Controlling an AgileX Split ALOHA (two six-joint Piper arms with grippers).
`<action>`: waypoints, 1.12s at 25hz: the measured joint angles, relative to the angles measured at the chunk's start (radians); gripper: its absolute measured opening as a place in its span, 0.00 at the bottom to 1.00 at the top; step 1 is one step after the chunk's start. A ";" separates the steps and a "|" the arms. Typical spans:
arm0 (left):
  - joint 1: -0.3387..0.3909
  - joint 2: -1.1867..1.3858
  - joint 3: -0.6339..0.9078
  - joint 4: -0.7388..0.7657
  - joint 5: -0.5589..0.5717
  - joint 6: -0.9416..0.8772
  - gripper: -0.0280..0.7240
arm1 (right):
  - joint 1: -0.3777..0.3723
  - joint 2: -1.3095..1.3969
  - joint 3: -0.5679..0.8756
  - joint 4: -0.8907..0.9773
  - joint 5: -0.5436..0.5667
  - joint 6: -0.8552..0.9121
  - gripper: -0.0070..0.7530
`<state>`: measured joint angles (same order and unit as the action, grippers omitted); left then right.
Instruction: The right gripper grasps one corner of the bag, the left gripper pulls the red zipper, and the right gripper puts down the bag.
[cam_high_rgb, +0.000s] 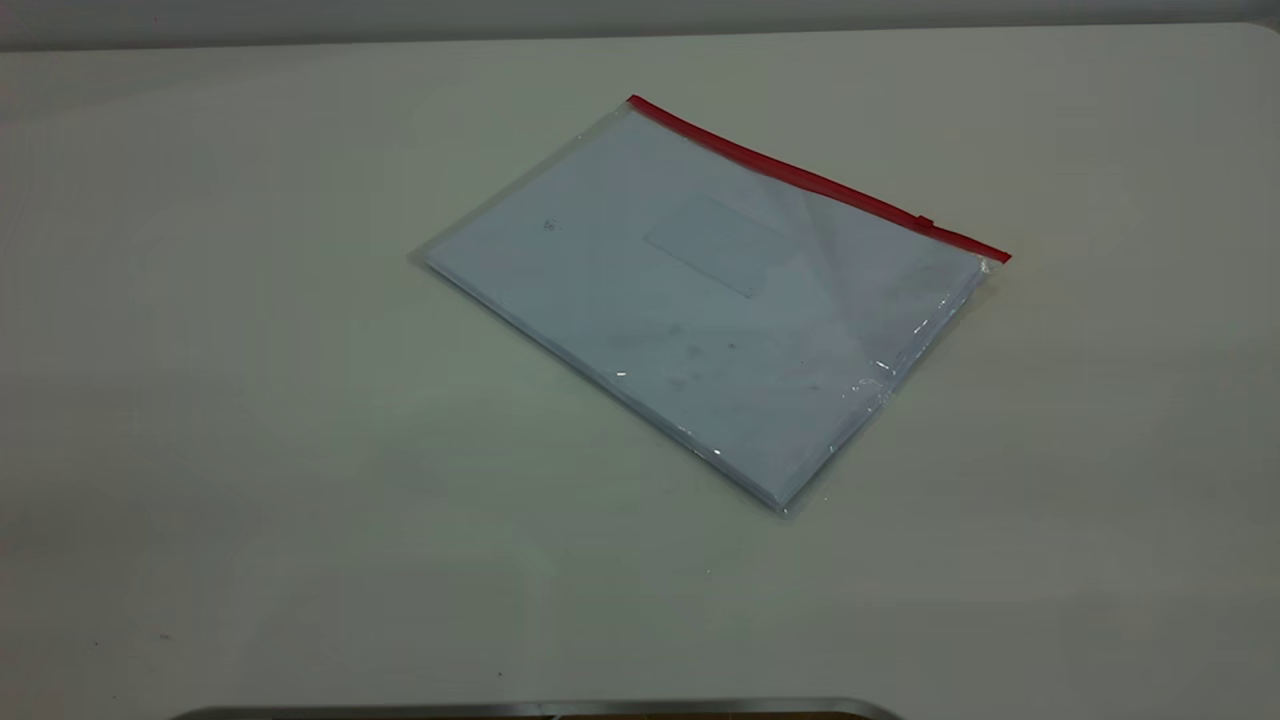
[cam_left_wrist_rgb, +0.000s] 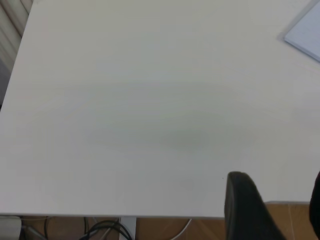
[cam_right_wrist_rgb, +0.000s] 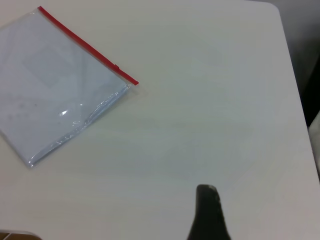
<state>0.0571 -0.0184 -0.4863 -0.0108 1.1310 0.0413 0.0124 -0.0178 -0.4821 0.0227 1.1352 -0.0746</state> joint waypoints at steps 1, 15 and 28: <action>0.000 0.000 0.000 0.000 0.000 0.000 0.54 | 0.000 0.000 0.000 0.000 0.000 0.000 0.79; 0.000 0.000 0.000 0.000 0.000 -0.001 0.54 | 0.000 0.000 0.000 0.001 0.000 0.000 0.79; -0.028 0.175 -0.029 0.069 -0.176 -0.041 0.77 | 0.000 0.137 -0.039 0.020 -0.110 0.058 0.79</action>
<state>0.0293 0.1563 -0.5148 0.0582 0.9553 0.0000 0.0124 0.1189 -0.5215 0.0427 1.0250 -0.0167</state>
